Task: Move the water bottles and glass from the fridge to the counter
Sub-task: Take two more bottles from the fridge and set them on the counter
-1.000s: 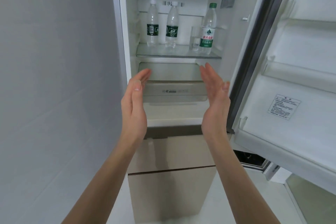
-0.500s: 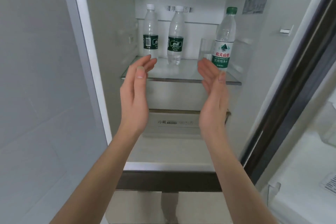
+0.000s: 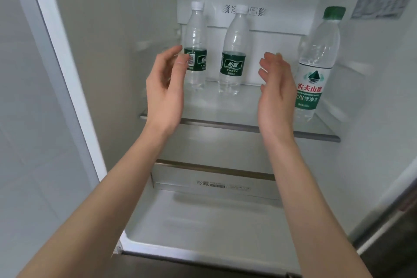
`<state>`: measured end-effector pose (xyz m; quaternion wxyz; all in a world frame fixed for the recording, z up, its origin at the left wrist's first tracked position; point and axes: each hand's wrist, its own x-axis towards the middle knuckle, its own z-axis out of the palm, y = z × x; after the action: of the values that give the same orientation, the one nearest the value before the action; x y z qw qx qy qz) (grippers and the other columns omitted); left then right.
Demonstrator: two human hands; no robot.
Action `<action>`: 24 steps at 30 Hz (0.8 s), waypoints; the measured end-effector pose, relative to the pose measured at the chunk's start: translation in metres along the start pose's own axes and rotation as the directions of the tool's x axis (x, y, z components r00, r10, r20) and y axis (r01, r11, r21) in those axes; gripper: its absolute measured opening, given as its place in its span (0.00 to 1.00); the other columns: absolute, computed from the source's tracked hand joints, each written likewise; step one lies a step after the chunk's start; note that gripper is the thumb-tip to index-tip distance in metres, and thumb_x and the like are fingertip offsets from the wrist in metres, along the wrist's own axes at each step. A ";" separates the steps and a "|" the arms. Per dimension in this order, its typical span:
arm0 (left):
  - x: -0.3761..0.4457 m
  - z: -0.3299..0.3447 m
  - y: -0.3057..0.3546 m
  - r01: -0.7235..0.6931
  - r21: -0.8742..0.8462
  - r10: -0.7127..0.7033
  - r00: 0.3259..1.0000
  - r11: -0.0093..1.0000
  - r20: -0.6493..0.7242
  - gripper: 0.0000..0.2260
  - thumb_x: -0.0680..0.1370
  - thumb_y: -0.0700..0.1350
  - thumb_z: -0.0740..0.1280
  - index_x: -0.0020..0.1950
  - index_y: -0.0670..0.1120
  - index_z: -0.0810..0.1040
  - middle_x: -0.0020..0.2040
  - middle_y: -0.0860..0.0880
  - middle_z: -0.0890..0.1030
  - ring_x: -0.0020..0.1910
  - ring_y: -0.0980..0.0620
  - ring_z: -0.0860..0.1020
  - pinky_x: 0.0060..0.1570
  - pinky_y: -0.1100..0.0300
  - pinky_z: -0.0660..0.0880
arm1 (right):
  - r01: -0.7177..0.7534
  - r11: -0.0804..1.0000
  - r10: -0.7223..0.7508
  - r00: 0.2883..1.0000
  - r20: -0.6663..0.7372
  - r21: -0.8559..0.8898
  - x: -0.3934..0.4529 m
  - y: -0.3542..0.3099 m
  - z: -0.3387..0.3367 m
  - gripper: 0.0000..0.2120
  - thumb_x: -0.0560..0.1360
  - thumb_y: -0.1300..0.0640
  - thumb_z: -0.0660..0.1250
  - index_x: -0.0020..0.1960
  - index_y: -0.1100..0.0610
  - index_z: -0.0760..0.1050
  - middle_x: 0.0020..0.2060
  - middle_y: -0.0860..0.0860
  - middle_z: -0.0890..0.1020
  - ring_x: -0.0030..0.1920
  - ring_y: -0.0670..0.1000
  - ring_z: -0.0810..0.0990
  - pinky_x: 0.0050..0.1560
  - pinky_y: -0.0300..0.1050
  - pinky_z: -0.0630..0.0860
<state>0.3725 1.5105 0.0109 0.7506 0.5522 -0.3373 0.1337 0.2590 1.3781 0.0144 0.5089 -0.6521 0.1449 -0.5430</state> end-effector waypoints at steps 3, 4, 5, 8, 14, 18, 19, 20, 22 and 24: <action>0.028 0.004 -0.014 0.022 0.049 -0.023 0.999 0.999 0.024 0.15 0.86 0.52 0.63 0.70 0.50 0.77 0.60 0.53 0.85 0.64 0.55 0.82 0.71 0.53 0.76 | -0.061 0.996 0.063 0.997 0.041 -0.067 0.027 0.004 0.007 0.20 0.90 0.44 0.54 0.78 0.49 0.71 0.70 0.43 0.78 0.74 0.46 0.76 0.62 0.27 0.70; 0.037 0.006 -0.020 0.032 0.060 -0.034 0.999 0.998 0.030 0.15 0.86 0.52 0.63 0.71 0.49 0.76 0.61 0.53 0.84 0.65 0.55 0.82 0.71 0.55 0.76 | -0.084 0.993 0.089 0.994 0.058 -0.087 0.035 0.005 0.011 0.21 0.90 0.43 0.55 0.79 0.49 0.70 0.70 0.42 0.77 0.73 0.44 0.76 0.56 0.22 0.69; 0.046 0.008 -0.024 0.047 0.068 -0.050 0.998 0.997 0.037 0.15 0.87 0.51 0.63 0.72 0.49 0.76 0.61 0.53 0.84 0.66 0.55 0.81 0.71 0.57 0.75 | -0.104 0.989 0.112 0.991 0.073 -0.103 0.042 0.007 0.013 0.22 0.90 0.42 0.55 0.80 0.49 0.68 0.69 0.41 0.76 0.71 0.43 0.75 0.51 0.20 0.69; 0.069 0.018 -0.034 0.105 0.083 -0.110 0.992 0.991 0.058 0.17 0.87 0.51 0.63 0.75 0.46 0.74 0.61 0.58 0.81 0.69 0.56 0.79 0.66 0.70 0.72 | -0.170 0.978 0.183 0.977 0.113 -0.117 0.059 0.013 0.021 0.27 0.88 0.37 0.56 0.84 0.45 0.61 0.77 0.43 0.71 0.69 0.41 0.70 0.62 0.33 0.67; 0.103 0.038 -0.045 0.148 0.099 -0.157 0.983 0.984 0.097 0.24 0.87 0.57 0.61 0.83 0.53 0.66 0.79 0.52 0.72 0.79 0.55 0.70 0.78 0.58 0.63 | -0.239 0.955 0.262 0.956 0.129 -0.174 0.092 0.018 0.034 0.37 0.85 0.30 0.56 0.88 0.42 0.50 0.86 0.46 0.61 0.84 0.49 0.64 0.77 0.50 0.63; 0.118 0.054 -0.050 0.203 0.079 -0.210 0.972 0.976 0.103 0.27 0.87 0.58 0.60 0.85 0.54 0.61 0.84 0.51 0.65 0.83 0.54 0.64 0.79 0.59 0.59 | -0.232 0.953 0.261 0.956 0.137 -0.194 0.114 0.018 0.044 0.41 0.83 0.28 0.58 0.88 0.42 0.47 0.88 0.46 0.57 0.86 0.51 0.61 0.81 0.54 0.60; 0.122 0.058 -0.052 0.210 0.078 -0.217 0.971 0.975 0.102 0.28 0.86 0.59 0.60 0.85 0.54 0.60 0.84 0.51 0.64 0.83 0.53 0.64 0.78 0.59 0.59 | -0.227 0.953 0.258 0.955 0.144 -0.198 0.119 0.020 0.047 0.42 0.83 0.28 0.59 0.88 0.42 0.47 0.88 0.46 0.57 0.86 0.51 0.61 0.81 0.54 0.60; 0.126 0.061 -0.055 0.217 0.080 -0.225 0.969 0.973 0.099 0.29 0.86 0.60 0.61 0.85 0.54 0.60 0.85 0.51 0.64 0.83 0.53 0.64 0.76 0.60 0.60 | -0.223 0.955 0.254 0.956 0.150 -0.196 0.123 0.022 0.050 0.42 0.82 0.28 0.60 0.88 0.43 0.47 0.88 0.47 0.57 0.86 0.51 0.61 0.80 0.53 0.60; 0.134 0.065 -0.062 0.233 0.091 -0.241 0.967 0.968 0.086 0.31 0.85 0.60 0.63 0.85 0.54 0.59 0.85 0.51 0.63 0.83 0.53 0.63 0.72 0.62 0.59 | -0.220 0.958 0.251 0.954 0.163 -0.183 0.130 0.027 0.056 0.42 0.82 0.30 0.62 0.88 0.43 0.48 0.87 0.48 0.59 0.85 0.51 0.63 0.78 0.51 0.62; 0.141 0.066 -0.068 0.246 0.103 -0.254 0.965 0.964 0.069 0.32 0.84 0.60 0.65 0.86 0.53 0.59 0.85 0.51 0.63 0.84 0.52 0.62 0.73 0.62 0.59 | -0.226 0.957 0.257 0.951 0.173 -0.179 0.135 0.036 0.060 0.40 0.83 0.32 0.63 0.88 0.43 0.50 0.86 0.49 0.62 0.83 0.52 0.66 0.75 0.49 0.63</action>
<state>0.4916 1.4012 0.0640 0.7204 0.6298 -0.2886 0.0309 0.3729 1.2928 0.0669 0.5305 -0.7173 0.2157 -0.3969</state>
